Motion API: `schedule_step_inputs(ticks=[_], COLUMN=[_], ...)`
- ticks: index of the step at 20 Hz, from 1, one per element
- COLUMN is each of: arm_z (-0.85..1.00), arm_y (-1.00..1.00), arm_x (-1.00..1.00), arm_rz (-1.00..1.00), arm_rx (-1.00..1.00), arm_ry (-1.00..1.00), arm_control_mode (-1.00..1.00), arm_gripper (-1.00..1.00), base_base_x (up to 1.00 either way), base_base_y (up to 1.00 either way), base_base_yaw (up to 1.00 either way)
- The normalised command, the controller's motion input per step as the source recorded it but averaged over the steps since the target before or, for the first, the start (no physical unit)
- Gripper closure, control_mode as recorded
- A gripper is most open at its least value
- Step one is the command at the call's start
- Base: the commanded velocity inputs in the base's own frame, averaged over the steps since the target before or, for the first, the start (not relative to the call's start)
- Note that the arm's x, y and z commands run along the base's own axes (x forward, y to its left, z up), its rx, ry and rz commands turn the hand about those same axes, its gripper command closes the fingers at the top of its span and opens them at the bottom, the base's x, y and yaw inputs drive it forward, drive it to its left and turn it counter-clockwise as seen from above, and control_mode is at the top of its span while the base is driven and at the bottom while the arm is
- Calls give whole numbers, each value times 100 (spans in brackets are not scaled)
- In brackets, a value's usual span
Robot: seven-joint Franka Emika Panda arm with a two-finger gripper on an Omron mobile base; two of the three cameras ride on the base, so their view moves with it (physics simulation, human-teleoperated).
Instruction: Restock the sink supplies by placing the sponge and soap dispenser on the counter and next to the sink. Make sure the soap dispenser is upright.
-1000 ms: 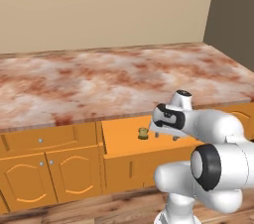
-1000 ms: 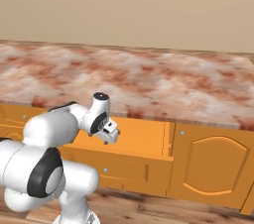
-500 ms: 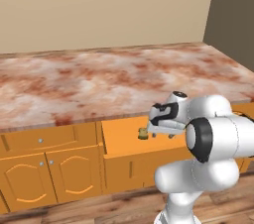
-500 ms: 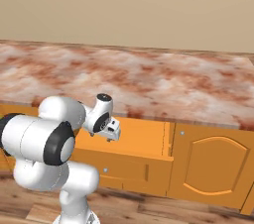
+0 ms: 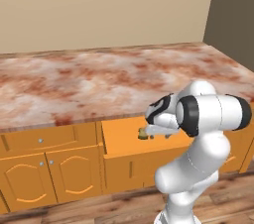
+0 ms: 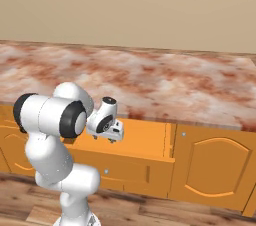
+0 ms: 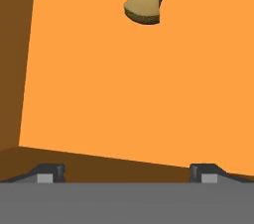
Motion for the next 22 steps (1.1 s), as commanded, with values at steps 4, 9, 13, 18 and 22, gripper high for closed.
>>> schedule_step_inputs(ticks=[4,9,13,18,22], arm_z=[-36,-33,-33,-23,-9], arm_y=[0,0,0,0,0], arm_x=[2,-4,-11,-7,-13], arm_rz=[4,0,-1,0,0], arm_rx=[0,0,0,0,0], arm_ry=[0,0,0,3,6], arm_control_mode=[-100,-100,-100,-100,-100], arm_gripper=[-100,-100,-100,-100,-100], base_base_x=[0,0,0,0,0], base_base_y=[0,0,0,0,0], base_base_yaw=[0,0,0,0,0])
